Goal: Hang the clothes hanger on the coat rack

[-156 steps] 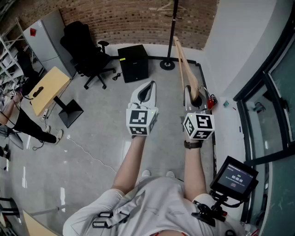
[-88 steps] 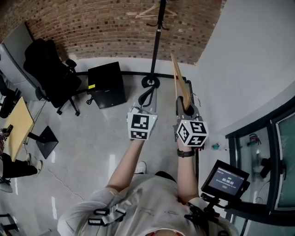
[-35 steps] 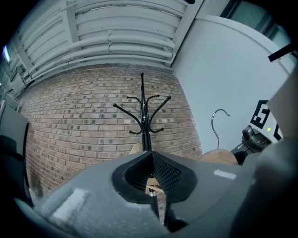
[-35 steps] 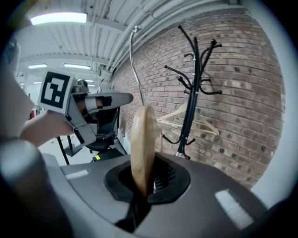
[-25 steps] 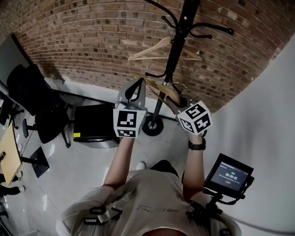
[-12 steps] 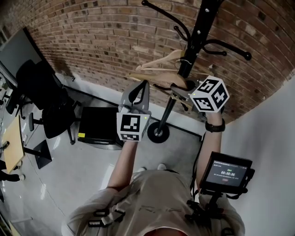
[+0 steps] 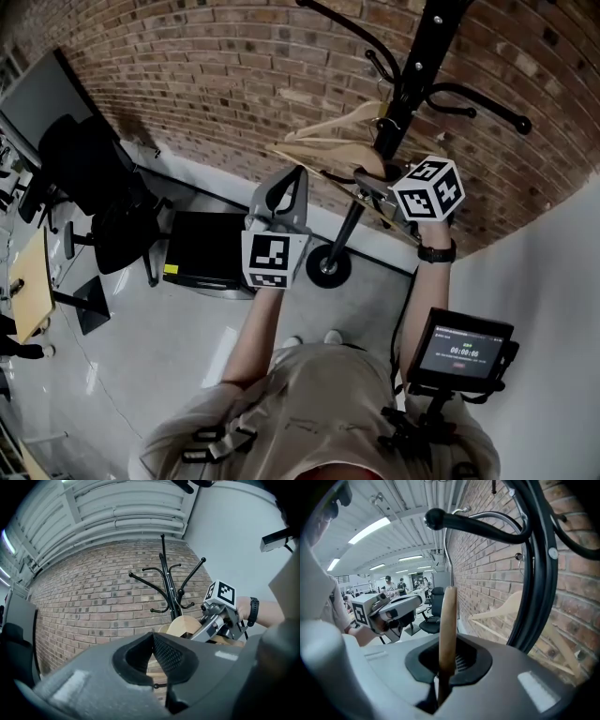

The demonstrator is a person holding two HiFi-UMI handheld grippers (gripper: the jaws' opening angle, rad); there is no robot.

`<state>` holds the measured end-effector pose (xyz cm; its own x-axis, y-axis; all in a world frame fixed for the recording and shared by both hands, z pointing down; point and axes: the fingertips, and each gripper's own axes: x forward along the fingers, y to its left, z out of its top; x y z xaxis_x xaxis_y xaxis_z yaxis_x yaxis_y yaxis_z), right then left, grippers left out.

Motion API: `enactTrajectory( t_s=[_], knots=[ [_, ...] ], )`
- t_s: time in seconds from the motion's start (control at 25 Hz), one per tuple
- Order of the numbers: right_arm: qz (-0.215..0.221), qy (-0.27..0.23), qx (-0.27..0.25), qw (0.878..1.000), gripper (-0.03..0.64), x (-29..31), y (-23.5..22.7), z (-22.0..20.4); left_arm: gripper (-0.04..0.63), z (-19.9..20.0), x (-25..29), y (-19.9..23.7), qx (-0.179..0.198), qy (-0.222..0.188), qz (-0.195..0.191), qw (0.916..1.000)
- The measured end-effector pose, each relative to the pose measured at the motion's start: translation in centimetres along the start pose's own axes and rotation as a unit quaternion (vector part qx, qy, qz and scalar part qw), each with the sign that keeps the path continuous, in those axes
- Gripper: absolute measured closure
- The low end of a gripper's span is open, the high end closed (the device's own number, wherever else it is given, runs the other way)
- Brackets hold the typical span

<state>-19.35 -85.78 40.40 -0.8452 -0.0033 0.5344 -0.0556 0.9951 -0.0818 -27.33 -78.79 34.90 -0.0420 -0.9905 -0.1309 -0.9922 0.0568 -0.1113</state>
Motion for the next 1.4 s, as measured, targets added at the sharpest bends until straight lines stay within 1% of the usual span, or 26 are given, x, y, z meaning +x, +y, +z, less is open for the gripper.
enactTrajectory(
  t_s=[0.08,0.12,0.16,0.24,0.32,0.44,0.52,0.6,0.68,0.84,1.0,1.04,1.12,1.2,1.28,1.4],
  knots=[
    [-0.013,-0.006,-0.007,1.0,0.598,0.2,-0.3,-0.1,0.595,-0.4,0.1,0.0,-0.003,0.004,-0.002,1.0],
    [-0.024,-0.006,-0.018,1.0,0.585,0.2,-0.5,-0.1,0.595,-0.6,0.1,-0.1,-0.005,0.005,-0.004,1.0],
    [-0.041,-0.002,-0.034,0.999,0.561,0.3,-0.6,-0.2,0.595,-0.7,0.1,-0.2,-0.007,0.006,-0.006,0.9999],
    [-0.086,0.01,-0.068,0.994,0.499,0.2,-1.1,-0.3,0.595,-0.9,0.0,-0.4,-0.011,0.007,-0.012,0.9998],
    [-0.135,0.022,-0.087,0.987,0.435,-0.4,-1.5,-0.6,0.595,-1.1,-0.5,-0.7,-0.015,0.008,-0.02,0.9997],
    [-0.21,0.028,-0.096,0.972,0.343,-2.1,-2.1,-1.0,0.595,-1.3,-1.2,-1.4,-0.021,0.009,-0.035,0.9991],
    [-0.266,0.012,-0.098,0.959,0.316,-3.6,-2.3,-0.9,0.595,-1.5,-1.8,-1.8,-0.023,0.009,-0.047,0.9986],
    [-0.319,-0.016,-0.104,0.942,0.323,-5.4,-1.9,-0.4,0.595,-1.8,-2.4,-2.3,-0.025,0.012,-0.061,0.9978],
    [-0.359,-0.043,-0.112,0.926,0.346,-7.3,-0.6,0.1,0.595,-1.6,-3.0,-3.1,-0.029,0.012,-0.078,0.9964],
    [-0.399,-0.101,-0.112,0.904,0.426,-10.5,3.7,0.5,0.595,-0.7,-4.0,-5.7,-0.038,0.005,-0.128,0.9911],
    [-0.426,-0.162,-0.09,0.886,0.557,-11.7,7.9,-0.9,0.595,-0.7,-5.6,-8.6,-0.055,0.01,-0.171,0.9836],
    [-0.434,-0.175,-0.083,0.88,0.611,-11.9,8.6,-1.3,0.595,-0.7,-5.9,-9.5,-0.057,0.01,-0.181,0.9817],
    [-0.449,-0.193,-0.068,0.87,0.611,-12.6,10.0,-2.1,0.595,-0.4,-6.6,-11.5,-0.059,0.01,-0.202,0.9775],
    [-0.451,-0.211,-0.055,0.865,0.612,-13.2,11.6,-2.4,0.594,0.3,-7.6,-13.0,-0.058,0.006,-0.215,0.9749],
    [-0.449,-0.23,-0.043,0.862,0.612,-14.0,13.4,-2.6,0.595,1.5,-8.7,-13.9,-0.055,-0.001,-0.217,0.9746],
    [-0.455,-0.248,-0.021,0.855,0.612,-15.6,15.8,-3.6,0.595,3.7,-10.4,-14.6,-0.051,-0.014,-0.208,0.9767]
  ],
)
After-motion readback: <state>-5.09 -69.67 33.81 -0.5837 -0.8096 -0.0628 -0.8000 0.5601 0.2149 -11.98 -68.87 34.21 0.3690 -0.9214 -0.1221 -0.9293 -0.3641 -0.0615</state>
